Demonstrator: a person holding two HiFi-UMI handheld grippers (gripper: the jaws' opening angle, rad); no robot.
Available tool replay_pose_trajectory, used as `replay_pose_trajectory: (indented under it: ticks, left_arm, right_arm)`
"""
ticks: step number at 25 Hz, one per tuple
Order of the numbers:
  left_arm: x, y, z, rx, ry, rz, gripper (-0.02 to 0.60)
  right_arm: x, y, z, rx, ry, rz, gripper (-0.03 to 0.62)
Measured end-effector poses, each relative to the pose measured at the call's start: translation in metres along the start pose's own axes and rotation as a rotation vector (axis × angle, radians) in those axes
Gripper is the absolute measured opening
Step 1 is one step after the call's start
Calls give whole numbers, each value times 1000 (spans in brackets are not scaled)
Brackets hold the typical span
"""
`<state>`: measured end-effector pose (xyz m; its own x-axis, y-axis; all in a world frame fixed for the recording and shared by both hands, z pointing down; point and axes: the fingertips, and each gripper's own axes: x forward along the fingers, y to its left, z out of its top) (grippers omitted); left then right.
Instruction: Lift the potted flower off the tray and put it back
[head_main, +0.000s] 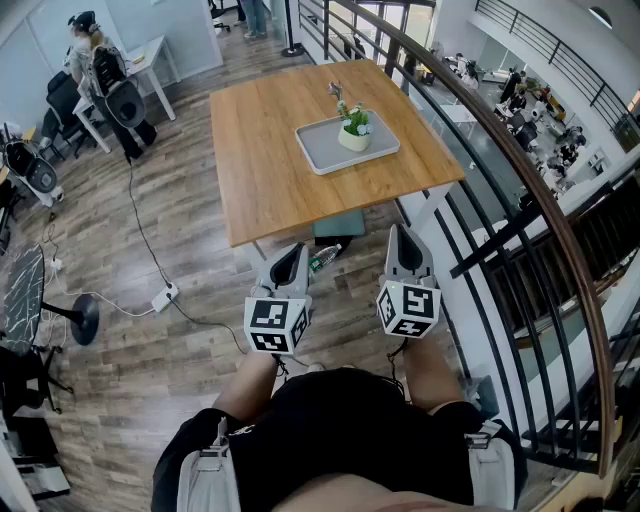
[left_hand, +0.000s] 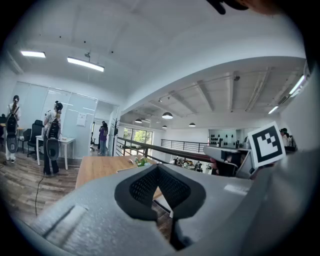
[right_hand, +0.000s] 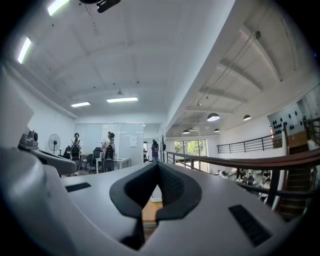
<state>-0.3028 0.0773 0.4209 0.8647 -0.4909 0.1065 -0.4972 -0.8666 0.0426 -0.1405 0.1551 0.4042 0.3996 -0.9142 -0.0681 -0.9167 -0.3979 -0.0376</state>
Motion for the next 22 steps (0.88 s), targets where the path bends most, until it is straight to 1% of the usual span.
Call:
replay_pose_trajectory:
  ticks: [5, 10, 15, 22]
  left_arm:
    - [-17, -27, -1, 7, 4, 1, 12]
    - [-19, -34, 0, 14, 8, 10, 12]
    - [-19, -46, 1, 21, 5, 12, 12]
    - [-11, -59, 1, 24, 7, 10, 12]
  right_arm:
    - [-27, -11, 0, 13, 16, 11, -3]
    - [-31, -14, 2, 28, 11, 26, -3]
    - [-39, -21, 7, 56, -21, 46, -2]
    - [-40, -34, 9, 49, -21, 42, -2]
